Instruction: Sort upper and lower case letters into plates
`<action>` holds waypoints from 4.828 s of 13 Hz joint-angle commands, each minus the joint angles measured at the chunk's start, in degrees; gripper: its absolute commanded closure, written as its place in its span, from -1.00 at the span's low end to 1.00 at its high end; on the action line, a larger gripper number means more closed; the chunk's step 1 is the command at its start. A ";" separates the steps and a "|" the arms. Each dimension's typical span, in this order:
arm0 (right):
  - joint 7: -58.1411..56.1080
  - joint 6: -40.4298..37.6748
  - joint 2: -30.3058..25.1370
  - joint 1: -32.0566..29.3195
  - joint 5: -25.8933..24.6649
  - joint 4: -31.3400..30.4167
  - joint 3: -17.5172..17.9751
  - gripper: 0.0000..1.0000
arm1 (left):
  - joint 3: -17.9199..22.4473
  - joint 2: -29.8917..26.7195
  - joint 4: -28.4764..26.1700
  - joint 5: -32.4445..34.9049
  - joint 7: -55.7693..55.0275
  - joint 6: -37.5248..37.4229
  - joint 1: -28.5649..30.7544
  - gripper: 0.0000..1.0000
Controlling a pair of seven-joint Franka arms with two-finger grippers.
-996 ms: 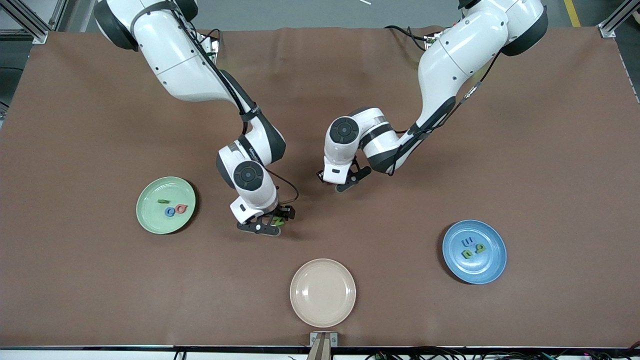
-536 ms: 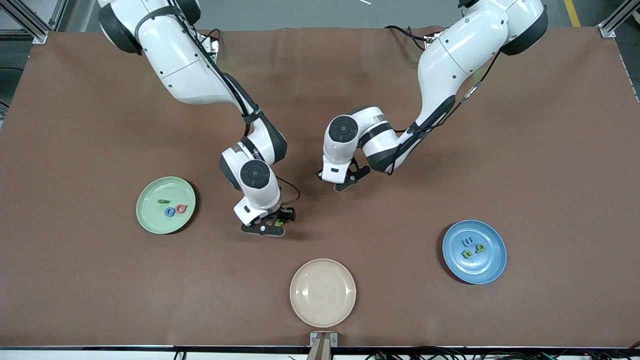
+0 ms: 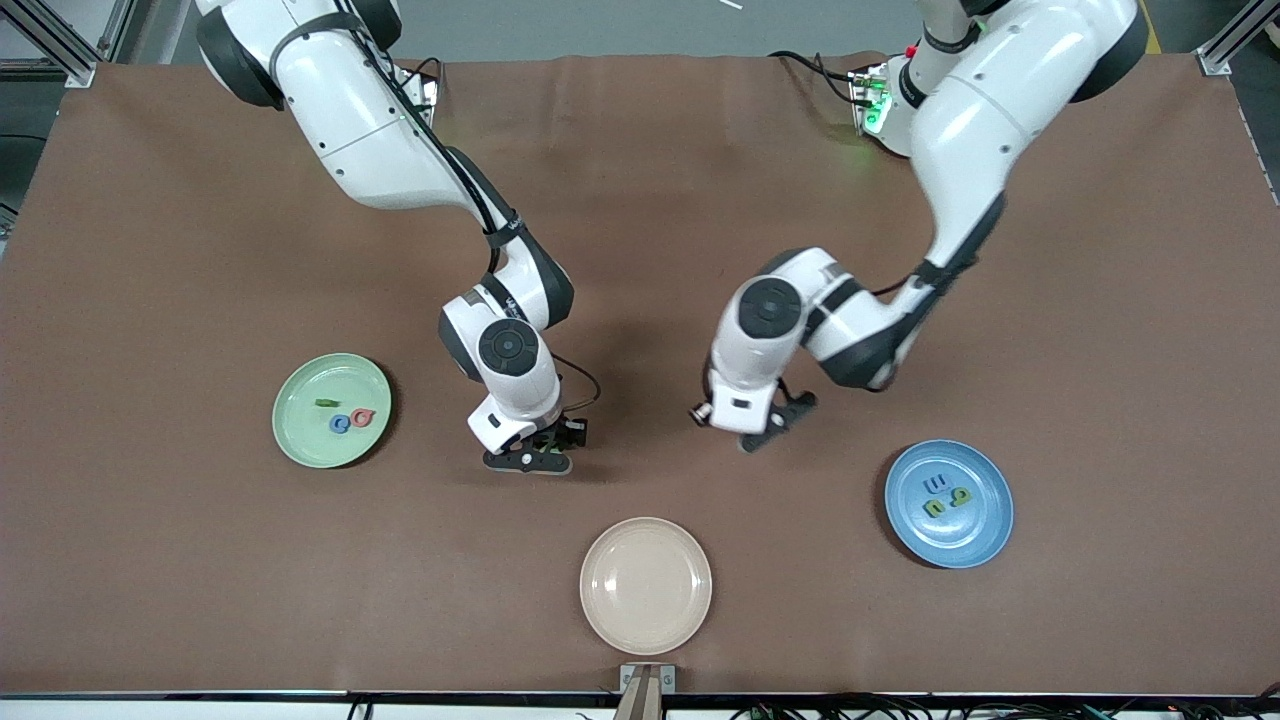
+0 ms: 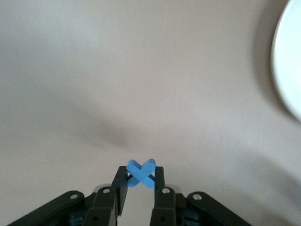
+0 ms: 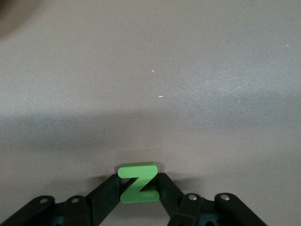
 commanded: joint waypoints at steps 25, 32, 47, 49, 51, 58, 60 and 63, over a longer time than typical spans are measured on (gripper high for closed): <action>-49.56 -6.26 -21.76 -32.76 5.09 -28.11 1.29 -1.00 | -0.82 -20.93 0.39 -3.75 53.79 -19.46 21.40 -1.00; -48.59 -28.28 -26.48 -33.99 5.18 -10.72 1.03 -1.00 | 1.44 -36.13 0.57 -16.57 64.67 -33.80 20.80 -1.00; -42.97 -53.88 -35.11 -35.49 7.90 5.21 1.12 -1.00 | 26.42 -48.63 -6.11 -27.76 70.84 -40.75 2.77 -1.00; -42.97 -53.46 -39.48 -35.58 7.99 1.02 1.03 -1.00 | 26.51 -48.90 -6.55 -28.20 70.84 -40.66 3.21 -1.00; -42.97 -51.62 -44.50 -35.31 8.60 -4.70 0.59 -1.00 | 26.51 -48.64 -6.29 -28.99 70.93 -40.66 3.47 -1.00; -43.32 -48.45 -55.15 -29.16 9.48 -15.53 -7.76 -1.00 | 26.51 -48.46 -5.68 -28.99 71.54 -40.31 3.39 -1.00; -43.32 -48.45 -57.60 -29.25 9.40 -17.02 -7.24 -1.00 | 26.51 -48.28 -5.32 -28.99 71.90 -40.31 3.39 -1.00; -43.49 -46.87 -61.65 -29.69 9.40 -20.80 -7.23 -1.00 | 26.51 -47.49 -4.54 -28.90 72.16 -40.31 3.48 -1.00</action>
